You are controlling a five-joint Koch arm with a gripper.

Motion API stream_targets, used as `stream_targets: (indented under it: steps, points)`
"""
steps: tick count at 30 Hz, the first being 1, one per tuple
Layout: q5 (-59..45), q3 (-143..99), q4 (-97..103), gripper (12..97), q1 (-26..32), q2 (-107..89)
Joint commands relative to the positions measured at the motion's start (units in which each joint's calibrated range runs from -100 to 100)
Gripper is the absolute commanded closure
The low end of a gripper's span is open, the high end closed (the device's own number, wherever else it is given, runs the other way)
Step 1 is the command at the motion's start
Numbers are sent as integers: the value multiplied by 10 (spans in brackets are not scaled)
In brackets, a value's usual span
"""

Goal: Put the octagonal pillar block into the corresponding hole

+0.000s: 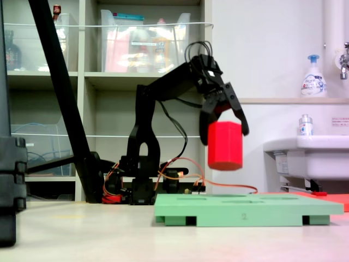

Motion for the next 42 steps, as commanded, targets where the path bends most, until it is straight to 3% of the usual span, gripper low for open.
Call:
stream_targets:
  steps: [1, 22, 42]
  points:
    - [11, 38, 66, 779, 0, 2]
    - [64, 42, 312, 758, 19, 164]
    - [32, 61, 340, 732, 24, 224]
